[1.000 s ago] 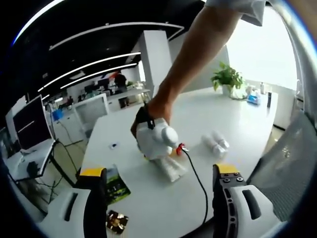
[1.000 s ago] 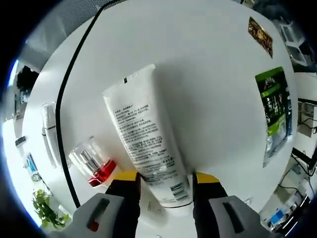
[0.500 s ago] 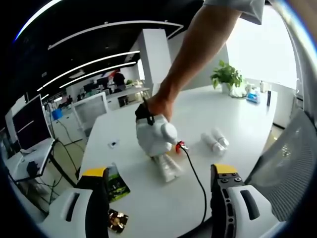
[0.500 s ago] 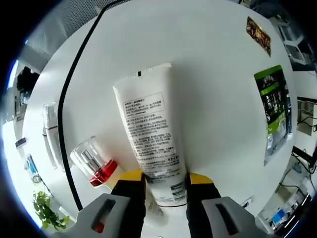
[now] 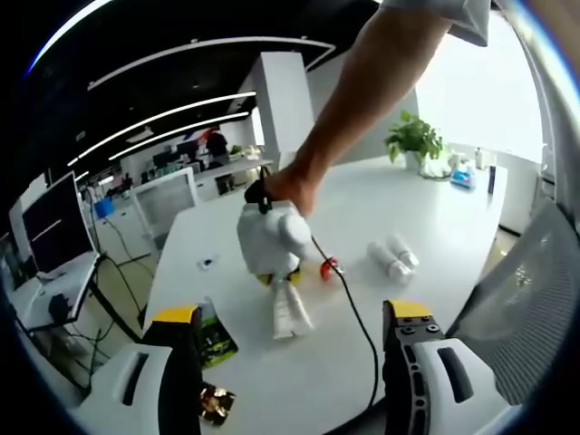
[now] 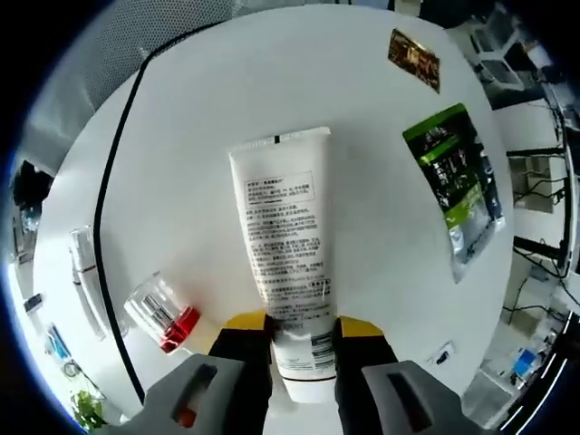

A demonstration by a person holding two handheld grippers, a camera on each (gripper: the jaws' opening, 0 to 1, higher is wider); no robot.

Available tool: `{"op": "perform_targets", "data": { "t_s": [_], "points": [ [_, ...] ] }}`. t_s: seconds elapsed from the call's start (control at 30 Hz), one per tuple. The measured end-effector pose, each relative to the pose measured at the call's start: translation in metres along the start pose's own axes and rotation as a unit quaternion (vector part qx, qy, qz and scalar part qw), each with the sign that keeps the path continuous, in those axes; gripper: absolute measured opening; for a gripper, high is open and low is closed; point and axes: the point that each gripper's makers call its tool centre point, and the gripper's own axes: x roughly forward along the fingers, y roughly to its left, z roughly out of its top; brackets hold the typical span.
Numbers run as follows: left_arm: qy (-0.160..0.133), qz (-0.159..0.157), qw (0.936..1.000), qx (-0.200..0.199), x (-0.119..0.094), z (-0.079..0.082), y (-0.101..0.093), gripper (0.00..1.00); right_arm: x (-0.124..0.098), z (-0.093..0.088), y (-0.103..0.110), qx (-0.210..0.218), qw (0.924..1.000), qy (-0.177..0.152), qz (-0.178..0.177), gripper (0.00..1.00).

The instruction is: Arrange the skincare products in the storage area until every visible bottle or jar stands upright without overlapping.

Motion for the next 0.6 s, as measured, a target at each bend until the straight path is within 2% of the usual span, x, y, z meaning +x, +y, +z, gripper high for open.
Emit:
{"op": "perform_targets", "data": {
  "t_s": [0.17,0.27,0.37,0.4,0.47,0.6],
  "points": [
    [-0.002,0.000,1.0000,-0.001,0.000,0.001,0.000,0.78,-0.016,0.000,-0.010,0.070,0.9967,-0.023,-0.035,0.19],
    [-0.004,-0.001,1.0000,-0.001,0.000,0.002,0.000,0.78,-0.027,0.002,-0.013,0.114,0.9909,-0.042,-0.058,0.18],
    [-0.005,-0.002,1.0000,-0.002,0.000,0.002,0.000,0.78,-0.040,0.004,-0.017,0.178,0.9781,-0.060,-0.089,0.18],
    [-0.007,-0.002,1.0000,-0.003,0.000,0.003,0.000,0.78,-0.045,0.007,-0.018,0.207,0.9700,-0.076,-0.102,0.18],
    [-0.008,-0.003,1.0000,-0.004,-0.001,0.003,0.000,0.78,-0.054,0.010,-0.017,0.242,0.9583,-0.094,-0.119,0.18],
    [-0.011,-0.008,0.9999,-0.004,-0.001,0.005,-0.002,0.78,-0.066,0.011,-0.007,0.273,0.9471,-0.095,-0.140,0.18]
  ]
}}
